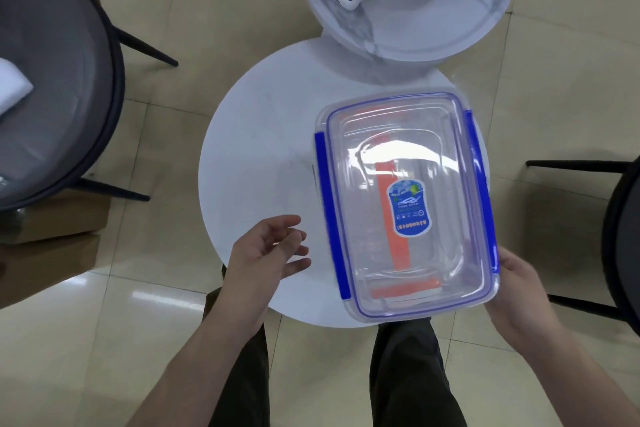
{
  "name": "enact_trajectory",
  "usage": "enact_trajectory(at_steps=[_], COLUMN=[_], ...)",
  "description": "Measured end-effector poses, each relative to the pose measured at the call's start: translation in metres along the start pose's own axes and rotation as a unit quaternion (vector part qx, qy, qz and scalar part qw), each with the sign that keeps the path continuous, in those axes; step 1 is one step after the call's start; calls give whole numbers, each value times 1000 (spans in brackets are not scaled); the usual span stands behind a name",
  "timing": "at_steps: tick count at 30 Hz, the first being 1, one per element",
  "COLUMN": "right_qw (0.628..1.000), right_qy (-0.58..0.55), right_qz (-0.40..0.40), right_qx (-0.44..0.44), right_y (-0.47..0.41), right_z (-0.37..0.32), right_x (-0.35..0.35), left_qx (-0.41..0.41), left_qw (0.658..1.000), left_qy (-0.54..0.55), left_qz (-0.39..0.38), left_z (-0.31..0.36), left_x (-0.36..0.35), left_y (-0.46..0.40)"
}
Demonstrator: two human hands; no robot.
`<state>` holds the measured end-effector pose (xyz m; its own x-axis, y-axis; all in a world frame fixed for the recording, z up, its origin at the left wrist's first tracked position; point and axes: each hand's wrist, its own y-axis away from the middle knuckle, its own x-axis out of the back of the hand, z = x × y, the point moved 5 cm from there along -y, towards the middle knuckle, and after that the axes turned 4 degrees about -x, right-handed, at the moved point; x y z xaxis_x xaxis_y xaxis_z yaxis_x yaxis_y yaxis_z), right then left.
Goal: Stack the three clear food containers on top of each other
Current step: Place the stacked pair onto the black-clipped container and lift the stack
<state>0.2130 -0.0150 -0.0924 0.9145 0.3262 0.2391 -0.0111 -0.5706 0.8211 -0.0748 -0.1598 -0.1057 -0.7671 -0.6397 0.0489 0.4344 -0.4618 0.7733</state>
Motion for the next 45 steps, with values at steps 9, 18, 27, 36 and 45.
enact_trajectory(at_steps=[9,18,27,36,45], right_qw=[986,988,939,899,902], right_qy=[123,61,-254,-366,-359], right_qz=[19,-17,55,77,84], right_qx=[-110,-139,-226,-229,-224], right_y=[23,32,26,22,12], right_z=[108,113,95,96,102], right_x=[-59,-172,-214,-217,-212], left_qx=[22,16,-9,-21,-55], left_qw=[999,1000,995,985,977], left_qy=[30,-6,-60,-144,-181], left_qz=[16,-12,-84,-90,-99], left_z=[-27,-21,3,9,4], left_x=[36,44,26,-9,-36], left_y=[-6,-39,-84,-132,-155])
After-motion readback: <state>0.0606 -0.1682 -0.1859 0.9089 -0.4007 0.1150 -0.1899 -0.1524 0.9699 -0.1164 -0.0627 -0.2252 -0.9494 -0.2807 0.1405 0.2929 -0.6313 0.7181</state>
